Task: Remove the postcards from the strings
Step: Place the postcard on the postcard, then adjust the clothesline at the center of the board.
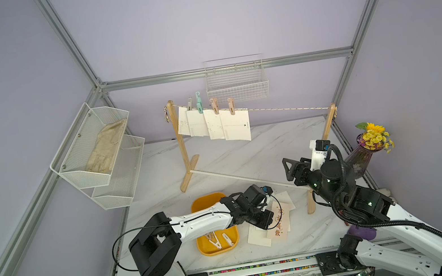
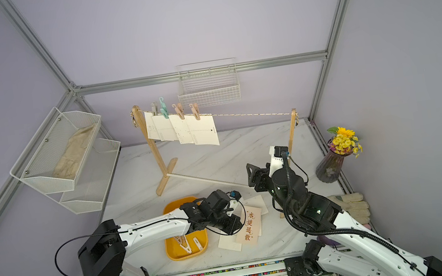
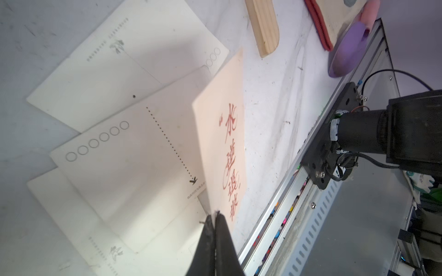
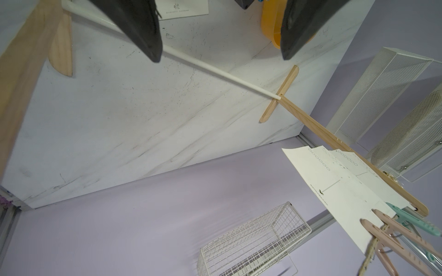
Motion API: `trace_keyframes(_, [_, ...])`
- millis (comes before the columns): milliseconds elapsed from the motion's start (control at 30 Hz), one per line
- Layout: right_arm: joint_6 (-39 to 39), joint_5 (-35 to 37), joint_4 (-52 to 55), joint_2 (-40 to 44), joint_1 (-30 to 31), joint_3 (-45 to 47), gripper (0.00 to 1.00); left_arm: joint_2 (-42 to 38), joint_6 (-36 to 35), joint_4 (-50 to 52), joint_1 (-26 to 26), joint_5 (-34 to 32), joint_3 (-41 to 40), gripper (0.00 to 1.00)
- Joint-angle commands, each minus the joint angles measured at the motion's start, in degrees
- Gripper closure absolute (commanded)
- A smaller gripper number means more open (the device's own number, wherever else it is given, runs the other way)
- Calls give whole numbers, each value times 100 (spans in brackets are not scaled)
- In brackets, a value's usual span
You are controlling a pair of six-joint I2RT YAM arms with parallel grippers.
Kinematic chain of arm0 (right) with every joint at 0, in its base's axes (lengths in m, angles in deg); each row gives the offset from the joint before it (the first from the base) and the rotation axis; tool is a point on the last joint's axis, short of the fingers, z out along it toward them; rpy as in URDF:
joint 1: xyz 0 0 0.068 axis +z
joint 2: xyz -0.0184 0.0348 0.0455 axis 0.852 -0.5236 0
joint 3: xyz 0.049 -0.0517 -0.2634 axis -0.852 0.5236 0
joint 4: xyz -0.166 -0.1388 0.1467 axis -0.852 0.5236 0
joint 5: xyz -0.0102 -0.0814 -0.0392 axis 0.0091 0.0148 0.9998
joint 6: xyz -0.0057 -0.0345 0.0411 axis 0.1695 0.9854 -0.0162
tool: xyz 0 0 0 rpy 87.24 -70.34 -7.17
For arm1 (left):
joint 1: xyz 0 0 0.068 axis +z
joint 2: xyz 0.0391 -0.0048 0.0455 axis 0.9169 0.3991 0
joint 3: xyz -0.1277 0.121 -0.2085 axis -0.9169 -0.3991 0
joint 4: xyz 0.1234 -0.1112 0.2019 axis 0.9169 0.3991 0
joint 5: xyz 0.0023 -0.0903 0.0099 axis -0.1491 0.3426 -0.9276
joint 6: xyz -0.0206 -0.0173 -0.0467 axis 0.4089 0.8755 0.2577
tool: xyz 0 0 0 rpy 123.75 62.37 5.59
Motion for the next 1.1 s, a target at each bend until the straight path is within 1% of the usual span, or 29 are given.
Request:
trace_keyframes(0, [-54,-48,-139,-113,-25,80,21,-43,-76,-120,-17,69,37,97])
trace_keyframes(100, [-9,-14,-212,-252,-27,80,20,-22,-55,-103,-16,165,-37,89])
trace_keyframes(200, [43,48,-276,-427,-27,63,18,-198,-20,-77,-17,44,-199,79])
trace_keyframes(300, [53,162,-273,-695,-31,-7,16,-502,25,39,-1,-234,-360,69])
trace_keyframes(333, [52,180,-282,-803,-27,-40,16,-614,42,68,-3,-347,-417,63])
trace_keyframes(367, [52,189,-284,-926,-27,-80,14,-727,49,123,0,-476,-459,58])
trace_keyframes(433, [27,199,-309,-1238,-27,-158,12,-1024,65,293,1,-845,-530,56])
trace_keyframes(533, [0,126,-341,-1782,-36,-289,9,-1767,25,518,5,-1648,-646,50])
trace_keyframes(667, [50,-241,-498,-2770,-63,-608,6,-3121,-325,497,1,-2862,-841,47])
trace_keyframes(733, [213,-568,-590,-3459,-75,-921,3,-3950,-706,379,1,-3489,-964,39])
trace_keyframes(800, [527,-1003,-745,-4092,-80,-1242,3,-4639,-1159,138,1,-3950,-1137,31])
trace_keyframes(900, [1244,-1620,-1005,-4991,-80,-1746,3,-5501,-1889,-203,12,-4394,-1355,19])
trace_keyframes(967, [1727,-1811,-1085,-5542,-76,-2132,3,-5841,-2211,-276,12,-4620,-1435,17])
trace_keyframes(1067, [2240,-1874,-984,-6368,-73,-2789,3,-6115,-2391,-276,18,-4898,-1563,14])
